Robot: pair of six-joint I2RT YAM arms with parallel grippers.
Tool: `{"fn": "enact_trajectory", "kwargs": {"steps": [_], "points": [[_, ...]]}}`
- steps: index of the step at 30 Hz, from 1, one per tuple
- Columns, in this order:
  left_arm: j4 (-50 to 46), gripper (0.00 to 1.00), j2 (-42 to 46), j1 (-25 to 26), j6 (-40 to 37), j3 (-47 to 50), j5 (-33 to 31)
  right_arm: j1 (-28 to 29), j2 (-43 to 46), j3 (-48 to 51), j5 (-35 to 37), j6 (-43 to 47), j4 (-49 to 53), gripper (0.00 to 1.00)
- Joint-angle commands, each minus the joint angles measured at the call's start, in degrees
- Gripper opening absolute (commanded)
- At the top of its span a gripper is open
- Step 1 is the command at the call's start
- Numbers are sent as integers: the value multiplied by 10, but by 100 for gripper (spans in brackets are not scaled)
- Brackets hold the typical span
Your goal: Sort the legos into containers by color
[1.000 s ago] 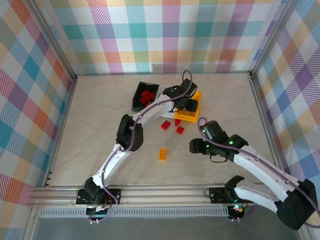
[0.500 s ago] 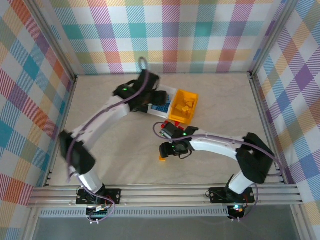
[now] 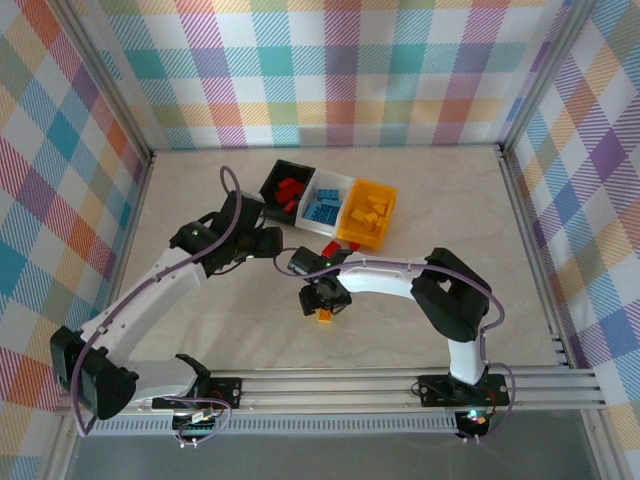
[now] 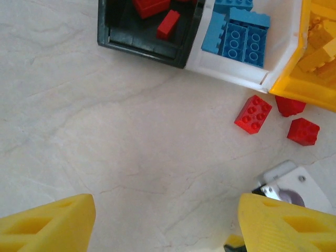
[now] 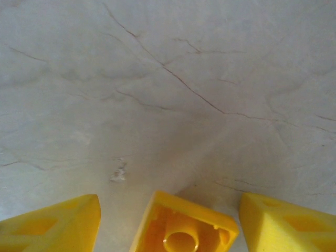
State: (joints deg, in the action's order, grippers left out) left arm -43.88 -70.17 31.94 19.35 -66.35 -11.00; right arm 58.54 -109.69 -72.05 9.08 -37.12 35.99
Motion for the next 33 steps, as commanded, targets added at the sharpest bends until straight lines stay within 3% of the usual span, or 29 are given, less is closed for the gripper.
{"fn": "enact_trajectory", "kwargs": {"steps": [1, 3, 6, 8, 16, 23, 28, 33], "points": [[-6, 73, 38, -7, 14, 27, 4, 6, -16, -18, 18, -14, 31, 67], [-4, 72, 52, -7, 17, 45, 7, 7, -17, -16, 23, -15, 32, 60], [1, 73, 61, -8, 21, 68, 10, 9, -15, -13, 27, -16, 26, 40], [5, 73, 63, -8, 25, 81, 15, 8, -10, -12, 30, -16, 26, 35], [40, 73, 67, -7, 49, 137, 41, -14, 62, 0, 55, 5, 39, 32], [109, 73, 50, -3, 78, 185, 65, -132, 141, -32, 45, 83, 50, 32], [181, 73, -11, 37, 97, 178, 86, -238, 105, -112, 4, 148, 22, 32], [240, 73, -110, 63, 88, 133, 96, -296, 7, -228, -38, 184, 7, 32]]}}
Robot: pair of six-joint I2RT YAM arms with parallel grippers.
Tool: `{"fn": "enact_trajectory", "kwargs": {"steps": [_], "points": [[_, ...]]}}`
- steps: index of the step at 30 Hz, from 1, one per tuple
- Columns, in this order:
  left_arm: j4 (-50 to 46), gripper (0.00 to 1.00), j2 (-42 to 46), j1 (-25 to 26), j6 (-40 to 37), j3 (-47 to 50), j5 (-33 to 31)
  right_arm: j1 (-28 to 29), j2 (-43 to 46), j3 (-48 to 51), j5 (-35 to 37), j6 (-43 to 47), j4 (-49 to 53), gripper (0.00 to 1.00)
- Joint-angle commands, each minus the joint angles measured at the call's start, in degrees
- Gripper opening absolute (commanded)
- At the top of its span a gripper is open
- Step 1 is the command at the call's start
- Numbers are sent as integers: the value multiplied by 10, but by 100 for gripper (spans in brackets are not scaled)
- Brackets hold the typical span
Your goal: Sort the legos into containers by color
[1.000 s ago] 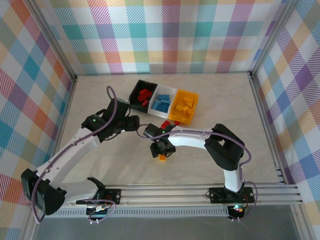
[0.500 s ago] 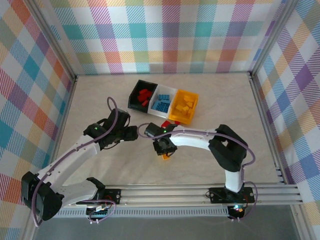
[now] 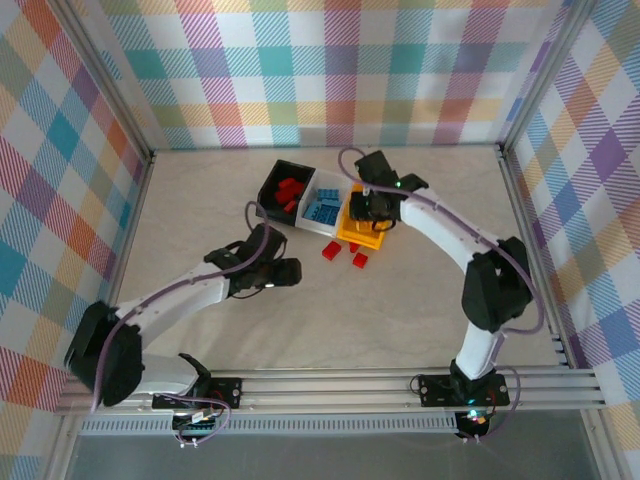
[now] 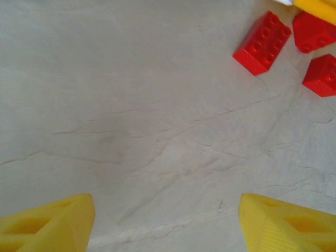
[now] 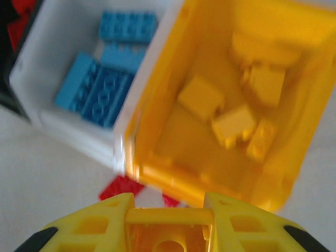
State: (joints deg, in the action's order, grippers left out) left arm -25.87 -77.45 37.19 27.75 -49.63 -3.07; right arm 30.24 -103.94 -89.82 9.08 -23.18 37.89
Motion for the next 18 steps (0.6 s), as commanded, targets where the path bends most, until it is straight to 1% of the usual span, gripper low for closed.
{"fn": "enact_trajectory", "kwargs": {"steps": [1, 5, 8, 9, 10, 11, 12, 13, 16, 18], "points": [[68, 73, -57, 13, -2, -47, 20, -19, -70, -71, -41, 51, -13, 32], [91, 73, -166, 22, -51, -116, 33, -50, -152, -145, -68, 66, -16, 33], [93, 72, -236, 24, -88, -165, 43, -67, -188, -175, -80, 71, -23, 34], [94, 72, -251, 23, -96, -176, 46, -71, -194, -181, -84, 72, -25, 37], [94, 72, -265, 24, -99, -184, 49, -73, -198, -184, -88, 74, -27, 42], [94, 72, -276, 23, -102, -192, 51, -75, -198, -185, -91, 76, -27, 51], [112, 72, -288, 23, -106, -200, 53, -76, -194, -183, -91, 77, -26, 57], [114, 71, -297, 23, -109, -208, 53, -76, -187, -177, -92, 77, -28, 59], [113, 70, -330, 23, -123, -237, 56, -75, -139, -129, -103, 72, -46, 61], [110, 70, -347, 24, -133, -253, 54, -75, -92, -80, -110, 64, -63, 61]]}}
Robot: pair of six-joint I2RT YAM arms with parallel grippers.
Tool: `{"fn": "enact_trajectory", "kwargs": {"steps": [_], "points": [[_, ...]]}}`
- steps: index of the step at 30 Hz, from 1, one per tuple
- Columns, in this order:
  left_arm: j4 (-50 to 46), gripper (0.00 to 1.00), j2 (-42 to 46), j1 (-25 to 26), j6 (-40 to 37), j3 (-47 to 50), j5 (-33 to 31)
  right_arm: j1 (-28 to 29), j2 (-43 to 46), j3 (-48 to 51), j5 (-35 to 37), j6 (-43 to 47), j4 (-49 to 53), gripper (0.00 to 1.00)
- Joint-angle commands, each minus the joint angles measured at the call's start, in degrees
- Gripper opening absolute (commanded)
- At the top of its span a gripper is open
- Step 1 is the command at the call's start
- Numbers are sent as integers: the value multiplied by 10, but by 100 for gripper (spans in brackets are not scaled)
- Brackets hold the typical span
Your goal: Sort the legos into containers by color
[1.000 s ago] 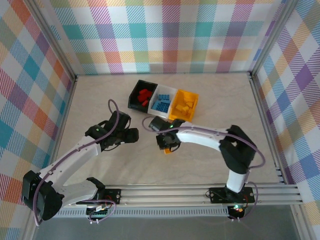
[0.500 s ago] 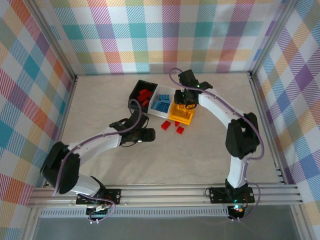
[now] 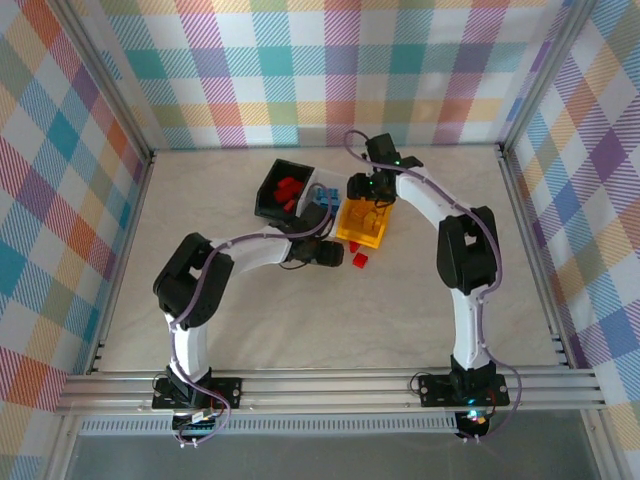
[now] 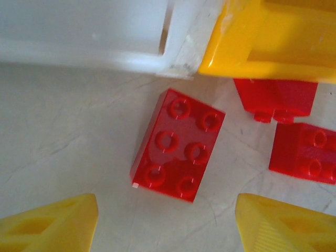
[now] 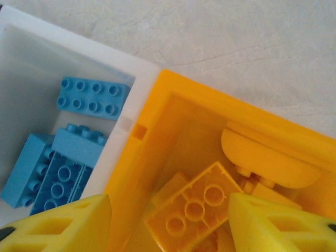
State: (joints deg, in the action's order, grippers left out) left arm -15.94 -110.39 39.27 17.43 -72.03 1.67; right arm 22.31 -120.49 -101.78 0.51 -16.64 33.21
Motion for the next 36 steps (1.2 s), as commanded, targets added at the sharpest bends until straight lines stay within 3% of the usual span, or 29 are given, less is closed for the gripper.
{"fn": "enact_trajectory", "kwargs": {"steps": [1, 9, 15, 22, 25, 30, 36], "points": [[11, 69, -23, 4, -35, -34, 4, 5, 95, 65, -28, -5, -26, 61], [6, 60, -65, 8, -45, -66, 11, 5, 262, 245, -49, -51, -73, 61], [6, 51, -83, 16, -37, -58, 3, 11, 331, 326, -59, -64, -58, 62], [5, 28, -86, 16, -29, -53, -8, 38, 393, 421, -44, -78, -36, 71], [-14, 21, -62, 16, -24, -39, -16, 54, 409, 453, -40, -83, -28, 73], [-41, 20, 6, 15, -23, 0, -38, 79, 423, 493, -25, -93, -23, 73], [-89, 20, 120, -6, -14, 30, -68, 116, 369, 494, 10, -92, -33, 73]]}}
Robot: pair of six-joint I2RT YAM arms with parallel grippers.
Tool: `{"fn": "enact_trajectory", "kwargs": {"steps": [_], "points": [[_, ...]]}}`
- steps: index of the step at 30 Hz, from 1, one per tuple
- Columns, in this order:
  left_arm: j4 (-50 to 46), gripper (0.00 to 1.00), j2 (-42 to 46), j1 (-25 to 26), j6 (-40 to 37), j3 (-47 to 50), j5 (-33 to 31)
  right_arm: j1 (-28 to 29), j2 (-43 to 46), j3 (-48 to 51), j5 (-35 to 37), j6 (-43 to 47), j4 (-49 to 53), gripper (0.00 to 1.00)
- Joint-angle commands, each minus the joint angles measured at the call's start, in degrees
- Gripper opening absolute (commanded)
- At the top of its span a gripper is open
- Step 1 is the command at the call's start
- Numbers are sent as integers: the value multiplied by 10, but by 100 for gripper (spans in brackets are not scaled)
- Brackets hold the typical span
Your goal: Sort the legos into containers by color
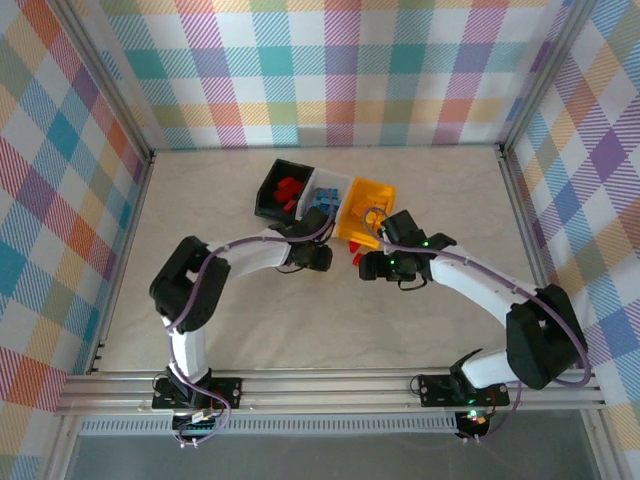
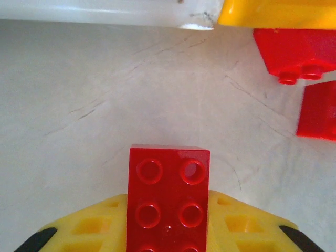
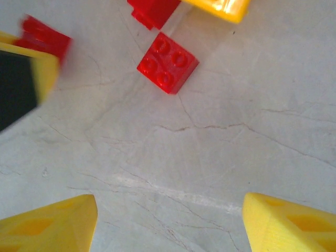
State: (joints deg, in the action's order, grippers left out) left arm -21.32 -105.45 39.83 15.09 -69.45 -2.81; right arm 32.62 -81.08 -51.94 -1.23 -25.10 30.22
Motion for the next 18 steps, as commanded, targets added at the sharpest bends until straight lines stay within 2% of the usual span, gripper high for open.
{"fn": "enact_trajectory", "kwargs": {"steps": [1, 4, 8, 12, 18], "points": [[-43, 21, 85, -17, 7, 3, -28, 16, -36, -10, 35, -5, -7, 73], [-68, 22, 117, -43, -6, -11, -37, 22, -82, -33, 44, 8, -23, 74], [-90, 22, 113, -109, -19, -54, -27, 25, -154, -78, 72, 25, -26, 74], [-90, 22, 61, -160, -35, -117, -13, 25, -197, -108, 95, 28, -32, 74], [-91, 23, -48, -192, -52, -229, -19, 28, -243, -137, 103, 26, -40, 73]]}}
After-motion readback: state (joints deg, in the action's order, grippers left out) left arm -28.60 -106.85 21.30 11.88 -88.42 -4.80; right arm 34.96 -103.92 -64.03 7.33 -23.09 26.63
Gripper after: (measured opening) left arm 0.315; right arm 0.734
